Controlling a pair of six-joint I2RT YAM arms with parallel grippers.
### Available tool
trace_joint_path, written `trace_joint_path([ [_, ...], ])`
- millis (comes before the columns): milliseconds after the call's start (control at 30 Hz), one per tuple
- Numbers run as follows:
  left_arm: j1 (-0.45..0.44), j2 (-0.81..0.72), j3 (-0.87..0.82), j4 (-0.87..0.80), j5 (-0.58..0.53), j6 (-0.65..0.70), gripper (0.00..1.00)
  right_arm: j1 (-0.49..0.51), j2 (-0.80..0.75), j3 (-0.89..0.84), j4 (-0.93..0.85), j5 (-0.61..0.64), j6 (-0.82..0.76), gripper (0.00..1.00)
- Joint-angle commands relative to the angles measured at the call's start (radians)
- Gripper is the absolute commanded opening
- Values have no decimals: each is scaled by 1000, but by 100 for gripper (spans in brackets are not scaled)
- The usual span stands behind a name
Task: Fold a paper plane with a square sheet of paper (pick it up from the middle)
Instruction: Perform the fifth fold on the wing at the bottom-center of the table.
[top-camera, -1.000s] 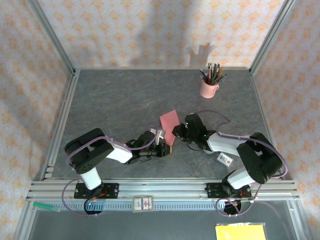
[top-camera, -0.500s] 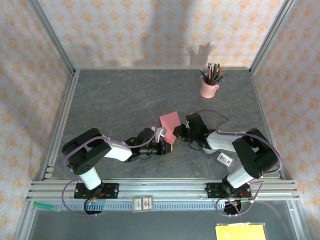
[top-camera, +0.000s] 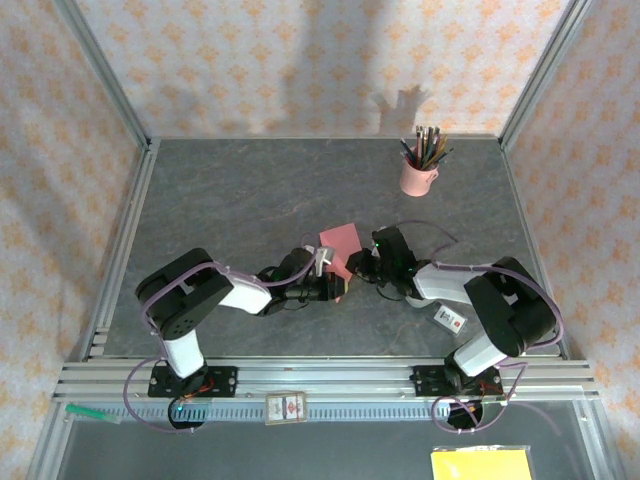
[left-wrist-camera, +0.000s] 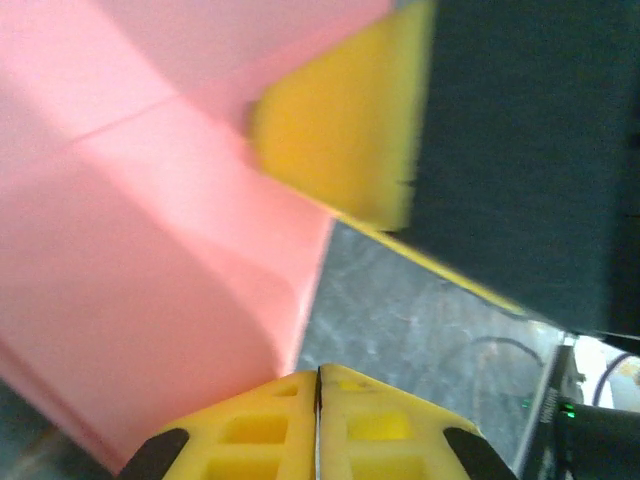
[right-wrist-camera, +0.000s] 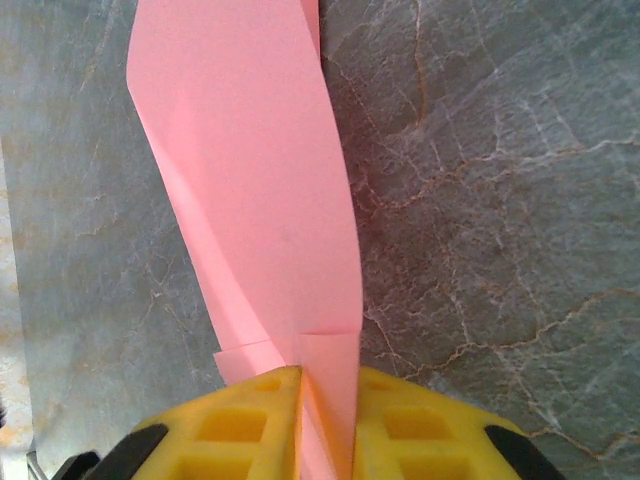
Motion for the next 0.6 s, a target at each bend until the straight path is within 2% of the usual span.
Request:
trace_joint_path([
  [0, 14, 28, 20, -45, -4, 30, 10, -5, -13, -14, 23, 7, 5, 18],
  [567, 31, 52, -16, -121, 30, 77, 8, -79, 34, 69, -17, -29, -119, 19],
])
